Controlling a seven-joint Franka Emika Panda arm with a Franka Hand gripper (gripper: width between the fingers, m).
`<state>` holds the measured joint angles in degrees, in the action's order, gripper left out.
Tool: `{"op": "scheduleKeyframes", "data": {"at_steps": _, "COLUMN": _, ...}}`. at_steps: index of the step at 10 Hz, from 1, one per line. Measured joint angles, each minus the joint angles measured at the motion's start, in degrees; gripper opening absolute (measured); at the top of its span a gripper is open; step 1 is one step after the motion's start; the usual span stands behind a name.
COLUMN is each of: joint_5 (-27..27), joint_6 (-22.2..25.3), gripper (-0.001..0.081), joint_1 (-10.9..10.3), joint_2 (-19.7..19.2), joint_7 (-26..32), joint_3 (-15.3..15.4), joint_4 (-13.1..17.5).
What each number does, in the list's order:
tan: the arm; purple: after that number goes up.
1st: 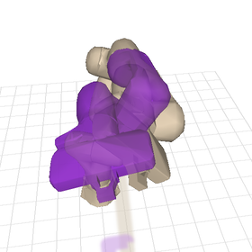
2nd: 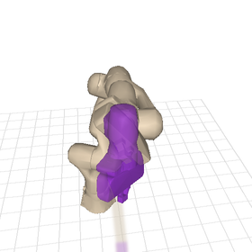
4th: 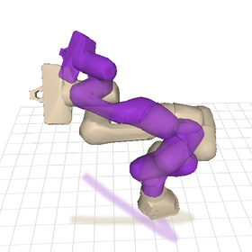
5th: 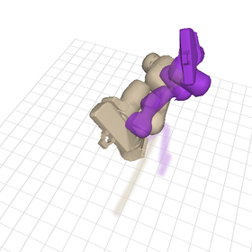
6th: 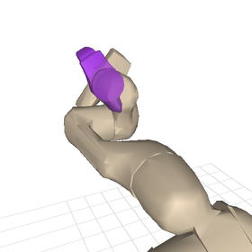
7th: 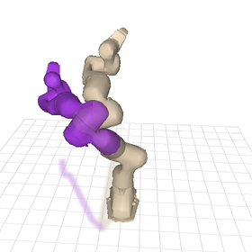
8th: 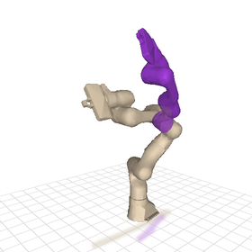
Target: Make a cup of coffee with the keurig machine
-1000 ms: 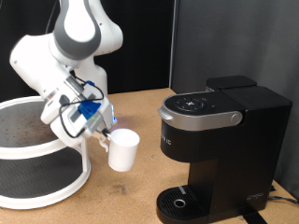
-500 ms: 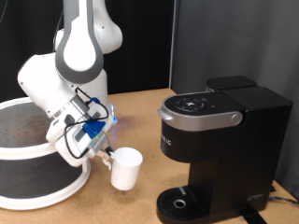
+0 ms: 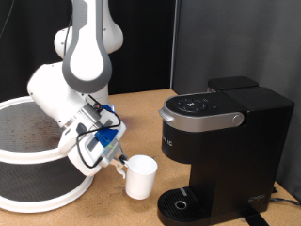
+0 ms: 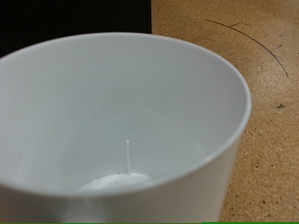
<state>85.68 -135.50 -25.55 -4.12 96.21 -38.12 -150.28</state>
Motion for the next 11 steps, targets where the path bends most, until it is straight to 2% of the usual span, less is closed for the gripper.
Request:
{"op": "scheduleKeyframes", "data": {"at_steps": 3, "joint_5": 0.5, "joint_6": 0.3, "gripper": 0.0068, "joint_1": -0.2, "joint_2": -0.9, "joint_7": 0.0, "joint_3": 2.0, "joint_4": 0.9}}
{"op": "scheduleKeyframes", "data": {"at_steps": 7, "joint_5": 0.4, "joint_6": 0.8, "gripper": 0.0068, "joint_1": -0.2, "joint_2": -1.5, "joint_7": 0.0, "joint_3": 2.5, "joint_4": 0.7}}
{"op": "scheduleKeyframes", "data": {"at_steps": 11, "joint_5": 8.1, "joint_6": -1.4, "gripper": 0.0068, "joint_1": -0.3, "joint_2": -3.7, "joint_7": 1.6, "joint_3": 5.1, "joint_4": 2.9}}
